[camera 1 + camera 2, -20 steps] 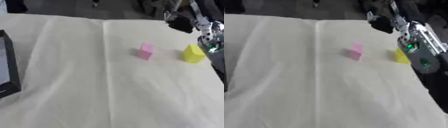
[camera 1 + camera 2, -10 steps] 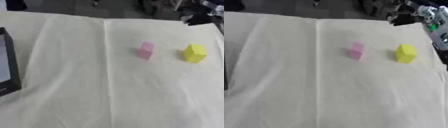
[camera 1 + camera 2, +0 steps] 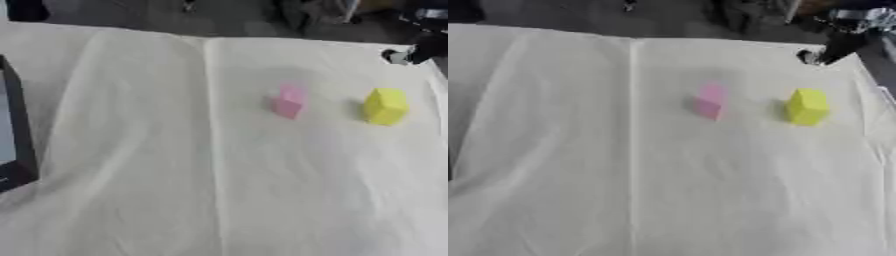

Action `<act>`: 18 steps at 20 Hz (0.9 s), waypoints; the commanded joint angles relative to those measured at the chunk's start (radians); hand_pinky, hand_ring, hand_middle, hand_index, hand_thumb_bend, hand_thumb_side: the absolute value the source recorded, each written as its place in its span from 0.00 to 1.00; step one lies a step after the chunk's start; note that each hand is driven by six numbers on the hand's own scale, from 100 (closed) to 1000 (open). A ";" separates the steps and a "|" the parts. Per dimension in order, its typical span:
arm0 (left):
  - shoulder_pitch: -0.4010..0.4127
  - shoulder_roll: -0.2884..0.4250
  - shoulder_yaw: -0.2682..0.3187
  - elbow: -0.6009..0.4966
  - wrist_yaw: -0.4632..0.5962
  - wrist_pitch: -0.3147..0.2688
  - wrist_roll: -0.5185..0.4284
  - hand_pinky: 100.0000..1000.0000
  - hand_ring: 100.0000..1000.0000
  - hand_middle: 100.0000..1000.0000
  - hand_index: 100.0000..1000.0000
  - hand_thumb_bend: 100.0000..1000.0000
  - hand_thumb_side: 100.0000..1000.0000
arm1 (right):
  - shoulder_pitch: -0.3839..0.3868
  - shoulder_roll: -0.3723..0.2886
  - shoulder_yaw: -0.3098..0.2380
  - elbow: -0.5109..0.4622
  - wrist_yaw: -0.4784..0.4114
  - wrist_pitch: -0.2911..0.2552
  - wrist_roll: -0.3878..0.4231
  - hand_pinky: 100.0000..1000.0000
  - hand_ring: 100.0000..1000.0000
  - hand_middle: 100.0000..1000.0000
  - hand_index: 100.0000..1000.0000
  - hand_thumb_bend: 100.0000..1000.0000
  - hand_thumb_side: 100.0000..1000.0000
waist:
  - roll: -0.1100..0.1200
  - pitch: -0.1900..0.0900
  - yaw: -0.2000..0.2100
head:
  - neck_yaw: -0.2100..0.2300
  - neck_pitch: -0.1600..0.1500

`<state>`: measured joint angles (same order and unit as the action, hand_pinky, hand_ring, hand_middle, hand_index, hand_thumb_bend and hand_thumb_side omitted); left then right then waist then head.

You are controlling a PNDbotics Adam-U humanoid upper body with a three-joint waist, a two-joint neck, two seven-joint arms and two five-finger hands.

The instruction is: Pick up the objects with one hand, pass them to the other hand, and then place them into the box on the other side of the table.

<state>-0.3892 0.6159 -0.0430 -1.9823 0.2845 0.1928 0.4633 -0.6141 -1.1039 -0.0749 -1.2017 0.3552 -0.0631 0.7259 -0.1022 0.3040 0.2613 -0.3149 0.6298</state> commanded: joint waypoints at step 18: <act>-0.022 0.032 0.012 -0.018 0.030 0.045 0.030 0.78 0.79 0.79 0.91 0.23 0.85 | 0.033 -0.095 0.069 -0.033 0.193 -0.056 0.116 0.92 0.95 0.88 0.96 0.45 0.00 | -0.007 -0.008 0.018 | -0.016 -0.018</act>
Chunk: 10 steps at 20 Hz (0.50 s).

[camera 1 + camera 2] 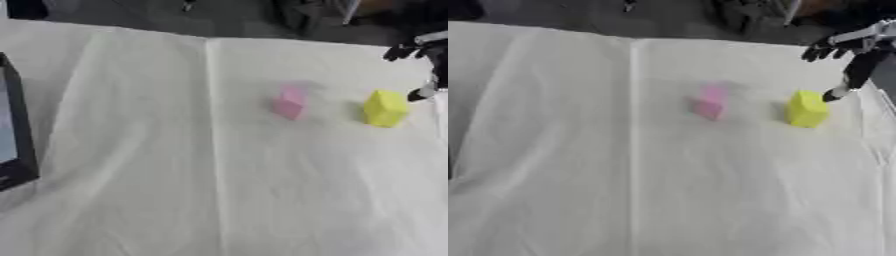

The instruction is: Pick up the objects with one hand, pass them to the other hand, and then place them into the box on the other side of the table.

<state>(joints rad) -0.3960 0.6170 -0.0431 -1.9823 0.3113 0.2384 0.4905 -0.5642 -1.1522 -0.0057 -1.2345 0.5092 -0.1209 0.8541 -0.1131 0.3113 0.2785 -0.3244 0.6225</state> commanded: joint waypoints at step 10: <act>-0.015 0.024 0.016 -0.018 0.003 -0.004 0.005 0.78 0.79 0.79 0.91 0.22 0.85 | -0.030 -0.008 0.027 0.068 0.144 0.005 -0.040 0.92 0.95 0.88 0.96 0.48 0.00 | 0.009 -0.006 0.011 | -0.021 -0.014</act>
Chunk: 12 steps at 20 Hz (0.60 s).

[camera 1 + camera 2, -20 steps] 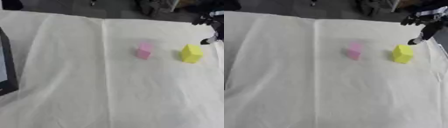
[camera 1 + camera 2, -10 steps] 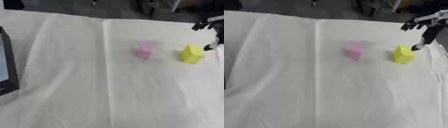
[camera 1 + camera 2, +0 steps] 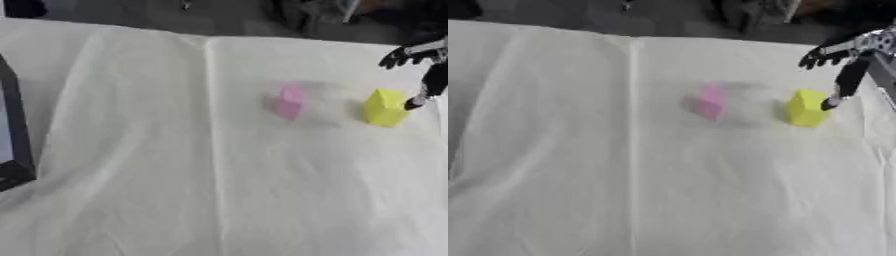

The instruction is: Pick up the objects with one hand, pass them to the other hand, and then place them into the box on the other side of the table.

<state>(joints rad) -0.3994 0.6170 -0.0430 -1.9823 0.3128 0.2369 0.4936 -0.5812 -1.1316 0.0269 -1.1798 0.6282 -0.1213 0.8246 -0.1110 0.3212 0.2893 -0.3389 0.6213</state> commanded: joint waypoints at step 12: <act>-0.007 0.017 0.020 -0.018 0.002 -0.001 0.008 0.78 0.78 0.78 0.90 0.22 0.85 | -0.028 0.000 -0.009 0.095 0.101 0.022 -0.060 0.90 0.93 0.87 0.97 0.47 0.00 | 0.012 -0.007 0.005 | -0.015 -0.019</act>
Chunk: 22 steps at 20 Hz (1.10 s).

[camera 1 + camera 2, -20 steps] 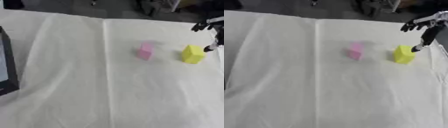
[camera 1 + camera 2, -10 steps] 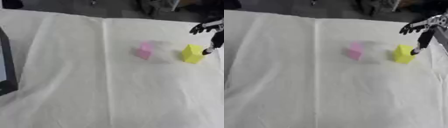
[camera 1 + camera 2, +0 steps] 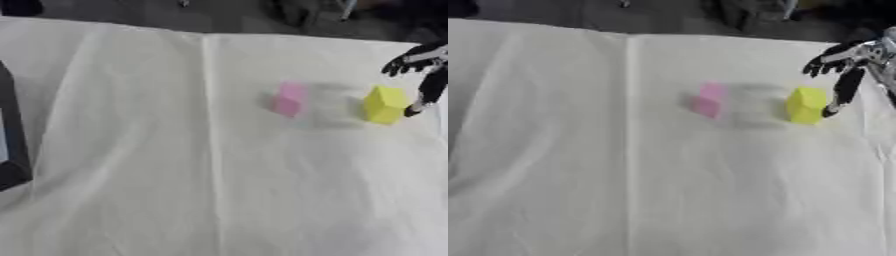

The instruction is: Pick up the objects with one hand, pass them to the other hand, and then place them into the box on the other side of the table.

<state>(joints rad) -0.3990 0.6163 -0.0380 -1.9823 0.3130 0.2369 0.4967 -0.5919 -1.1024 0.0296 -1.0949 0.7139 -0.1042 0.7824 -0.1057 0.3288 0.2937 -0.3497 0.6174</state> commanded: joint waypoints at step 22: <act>-0.003 0.009 0.022 -0.018 0.000 -0.004 0.016 0.78 0.76 0.77 0.89 0.20 0.86 | -0.060 0.018 -0.023 0.141 0.097 0.049 -0.122 0.89 0.91 0.86 0.97 0.49 0.00 | 0.009 0.005 0.021 | -0.026 -0.029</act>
<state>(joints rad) -0.3954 0.6073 -0.0313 -1.9823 0.3131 0.2338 0.5081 -0.6390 -1.0509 0.0195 -0.9559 0.8023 -0.0561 0.6651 -0.1003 0.3492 0.3152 -0.3720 0.6030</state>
